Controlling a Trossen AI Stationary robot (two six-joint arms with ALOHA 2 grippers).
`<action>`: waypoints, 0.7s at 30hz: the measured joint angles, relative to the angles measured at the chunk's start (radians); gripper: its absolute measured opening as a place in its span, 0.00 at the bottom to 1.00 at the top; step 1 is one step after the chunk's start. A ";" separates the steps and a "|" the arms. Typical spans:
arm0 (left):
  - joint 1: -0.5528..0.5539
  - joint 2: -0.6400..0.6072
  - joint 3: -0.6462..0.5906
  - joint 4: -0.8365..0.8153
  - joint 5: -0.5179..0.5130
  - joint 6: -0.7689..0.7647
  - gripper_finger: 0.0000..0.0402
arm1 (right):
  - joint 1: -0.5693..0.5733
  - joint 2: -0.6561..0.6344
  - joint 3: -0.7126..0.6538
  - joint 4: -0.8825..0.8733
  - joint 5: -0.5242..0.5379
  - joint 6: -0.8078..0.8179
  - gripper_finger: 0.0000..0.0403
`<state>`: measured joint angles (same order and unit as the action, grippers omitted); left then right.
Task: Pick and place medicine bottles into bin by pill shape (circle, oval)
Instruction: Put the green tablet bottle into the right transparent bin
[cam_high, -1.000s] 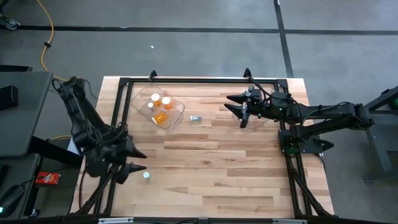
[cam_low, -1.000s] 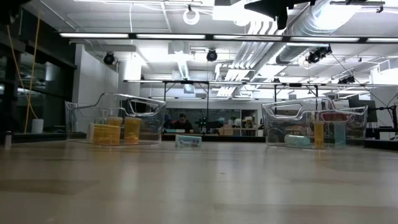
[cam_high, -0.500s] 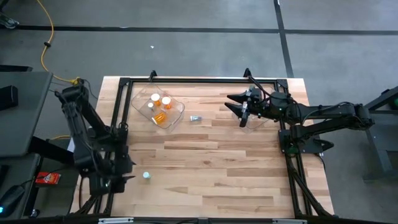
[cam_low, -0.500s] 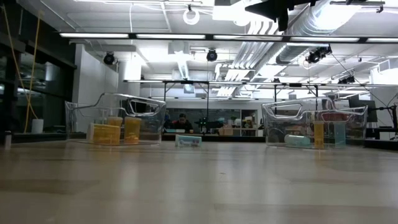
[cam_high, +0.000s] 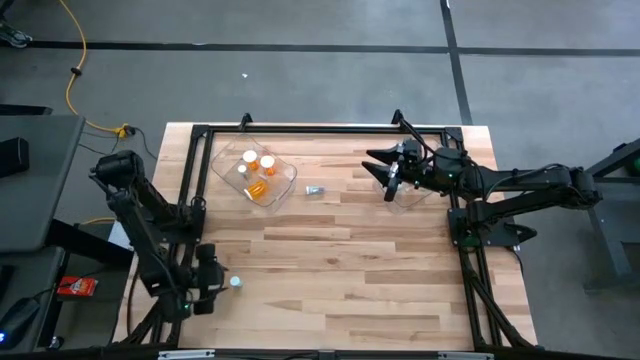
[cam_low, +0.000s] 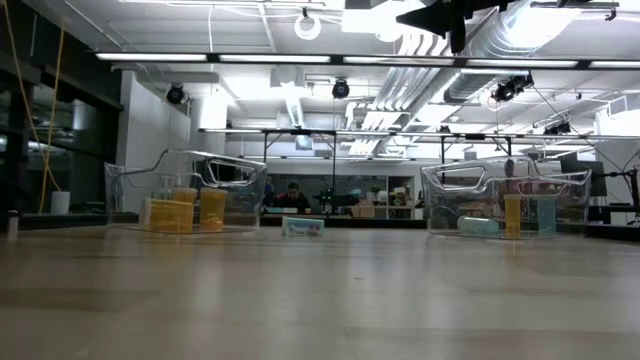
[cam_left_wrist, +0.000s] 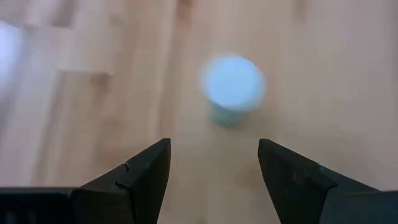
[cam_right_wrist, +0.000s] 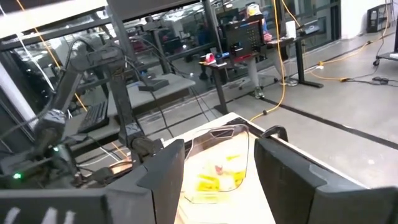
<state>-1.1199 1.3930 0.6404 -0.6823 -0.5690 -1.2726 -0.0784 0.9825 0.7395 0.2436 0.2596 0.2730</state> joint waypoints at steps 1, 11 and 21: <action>0.008 0.000 -0.016 0.006 -0.014 0.001 0.58 | 0.000 0.000 0.000 0.000 0.000 0.006 0.47; 0.021 -0.001 -0.155 0.338 0.011 0.081 0.58 | 0.000 0.000 0.000 -0.019 0.000 0.050 0.47; 0.022 0.026 -0.224 0.449 -0.076 0.056 0.58 | 0.000 0.000 0.000 -0.019 0.009 0.068 0.47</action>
<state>-1.0977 1.4185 0.4160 -0.2330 -0.6449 -1.2165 -0.0784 0.9825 0.7395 0.2246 0.2690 0.3410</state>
